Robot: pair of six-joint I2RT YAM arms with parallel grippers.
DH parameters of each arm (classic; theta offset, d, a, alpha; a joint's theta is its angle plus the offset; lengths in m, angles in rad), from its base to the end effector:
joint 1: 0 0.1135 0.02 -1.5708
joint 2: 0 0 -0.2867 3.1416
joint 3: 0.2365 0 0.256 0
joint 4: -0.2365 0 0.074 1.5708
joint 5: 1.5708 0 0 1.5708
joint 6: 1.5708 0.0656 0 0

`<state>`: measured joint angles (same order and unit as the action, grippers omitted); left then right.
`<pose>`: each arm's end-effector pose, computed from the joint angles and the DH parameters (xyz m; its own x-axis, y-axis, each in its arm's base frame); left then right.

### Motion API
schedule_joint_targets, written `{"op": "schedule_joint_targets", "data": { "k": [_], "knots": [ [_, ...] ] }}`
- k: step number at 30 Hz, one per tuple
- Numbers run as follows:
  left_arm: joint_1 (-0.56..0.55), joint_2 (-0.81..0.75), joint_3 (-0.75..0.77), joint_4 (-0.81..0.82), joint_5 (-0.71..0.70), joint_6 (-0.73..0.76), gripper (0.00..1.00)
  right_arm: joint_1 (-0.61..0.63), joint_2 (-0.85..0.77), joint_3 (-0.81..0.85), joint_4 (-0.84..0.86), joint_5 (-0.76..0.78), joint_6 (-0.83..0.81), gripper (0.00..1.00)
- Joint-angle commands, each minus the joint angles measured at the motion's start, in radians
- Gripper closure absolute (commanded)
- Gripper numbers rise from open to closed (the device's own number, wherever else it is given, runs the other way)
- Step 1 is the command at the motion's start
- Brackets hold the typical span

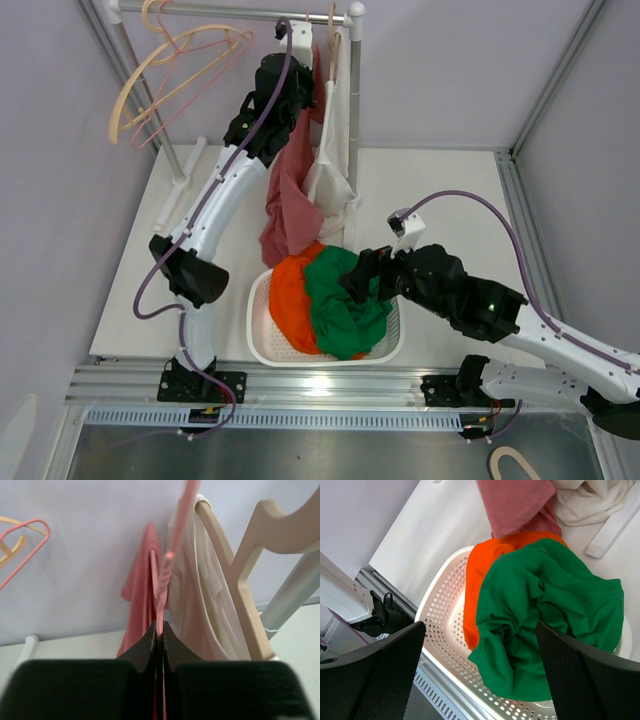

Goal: Remove the t-shirt from the hanger

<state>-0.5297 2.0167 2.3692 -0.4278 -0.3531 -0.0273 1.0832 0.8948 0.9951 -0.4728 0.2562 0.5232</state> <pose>0.4358 -0.2289 0.5042 -0.0697 0.0111 -0.9975 0.1747 0.9846 -0.0012 0.1132 0.1780 0.3717 -0.5195 0.0521 -0.8529 -0.5593 0.7339 0.3855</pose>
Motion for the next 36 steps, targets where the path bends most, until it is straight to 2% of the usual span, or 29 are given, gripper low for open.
{"op": "schedule_joint_targets", "data": {
  "k": [1, 12, 16, 20, 26, 27, 32, 36],
  "knots": [
    [-0.024, -0.096, 0.087, 0.087, -0.069, 0.104, 0.99, -0.002, 0.01, -0.006, 0.04, 0.002, 0.001, 0.04],
    [-0.026, -0.188, 0.094, 0.112, -0.147, 0.175, 0.99, 0.0, 0.059, 0.002, 0.08, -0.035, -0.006, 0.03],
    [-0.026, -0.225, 0.094, 0.115, -0.227, 0.208, 0.99, 0.0, 0.073, 0.007, 0.1, -0.049, -0.017, 0.03],
    [-0.027, -0.268, 0.073, -0.009, -0.366, 0.13, 0.99, 0.0, 0.093, 0.027, 0.167, -0.083, -0.086, 0.03],
    [-0.044, -0.397, -0.125, -0.191, -0.477, -0.06, 0.99, 0.098, 0.11, -0.03, 0.456, -0.037, -0.36, 0.0],
    [-0.044, -0.406, -0.134, -0.221, -0.471, -0.087, 0.99, 0.099, 0.108, -0.048, 0.564, -0.047, -0.377, 0.01],
    [-0.073, -0.452, -0.149, -0.348, -0.491, -0.192, 0.99, 0.101, 0.157, -0.09, 0.81, -0.11, -0.442, 0.01],
    [-0.095, -0.46, -0.149, -0.391, -0.483, -0.218, 0.99, 0.106, 0.252, -0.035, 0.881, -0.167, -0.462, 0.0]
  ]
}}
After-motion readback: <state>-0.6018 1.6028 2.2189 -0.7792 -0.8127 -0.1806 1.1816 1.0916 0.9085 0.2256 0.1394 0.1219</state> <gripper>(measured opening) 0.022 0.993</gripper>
